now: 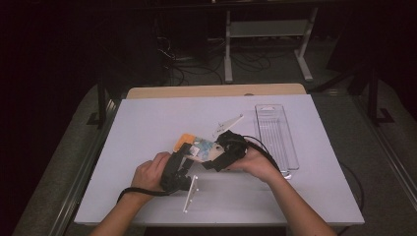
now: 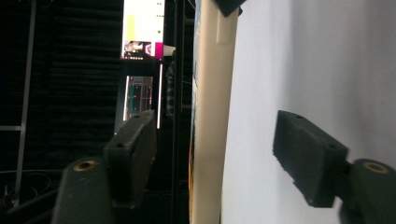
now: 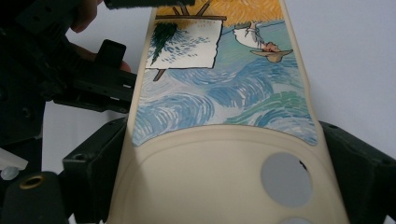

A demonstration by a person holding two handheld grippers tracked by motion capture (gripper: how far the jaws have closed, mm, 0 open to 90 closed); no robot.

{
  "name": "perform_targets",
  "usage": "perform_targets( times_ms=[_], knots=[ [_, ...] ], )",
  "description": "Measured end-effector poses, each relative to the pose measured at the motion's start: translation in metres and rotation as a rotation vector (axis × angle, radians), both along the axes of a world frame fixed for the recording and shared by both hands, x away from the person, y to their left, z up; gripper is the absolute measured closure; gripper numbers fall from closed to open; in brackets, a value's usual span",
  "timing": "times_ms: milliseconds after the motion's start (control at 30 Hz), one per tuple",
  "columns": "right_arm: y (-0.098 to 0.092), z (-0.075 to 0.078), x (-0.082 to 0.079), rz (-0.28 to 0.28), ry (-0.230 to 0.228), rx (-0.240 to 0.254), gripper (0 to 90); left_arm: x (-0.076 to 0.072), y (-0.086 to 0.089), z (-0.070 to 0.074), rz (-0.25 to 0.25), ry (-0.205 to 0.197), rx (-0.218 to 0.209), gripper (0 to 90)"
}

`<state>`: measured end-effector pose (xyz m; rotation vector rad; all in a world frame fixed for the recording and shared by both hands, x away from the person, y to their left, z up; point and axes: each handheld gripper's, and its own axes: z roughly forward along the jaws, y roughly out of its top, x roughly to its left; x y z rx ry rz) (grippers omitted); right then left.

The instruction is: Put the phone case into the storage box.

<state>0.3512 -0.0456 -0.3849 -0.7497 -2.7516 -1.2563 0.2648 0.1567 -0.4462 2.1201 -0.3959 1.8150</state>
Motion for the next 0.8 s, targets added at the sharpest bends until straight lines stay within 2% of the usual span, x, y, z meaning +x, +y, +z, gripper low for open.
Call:
perform_targets(
  times_ms=[133,300,567,800],
  knots=[
    [0.0012,-0.0009,-0.0001,0.000,0.008,-0.001,10.2,0.0002,-0.0019,0.0007,0.005,-0.036,0.015,38.4],
    [0.0017,-0.0017,0.0000,0.002,0.004,-0.003,10.3,0.0001,-0.0041,-0.0013,-0.001,-0.026,0.025,48.1],
    [0.0021,-0.0022,-0.0001,0.002,0.007,-0.003,10.3,-0.0026,-0.0064,0.0001,0.005,-0.044,0.027,60.6],
    [0.0032,-0.0031,-0.0004,0.005,0.016,-0.004,10.3,-0.0029,-0.0063,0.0013,0.008,-0.046,0.030,66.9]
  ],
)
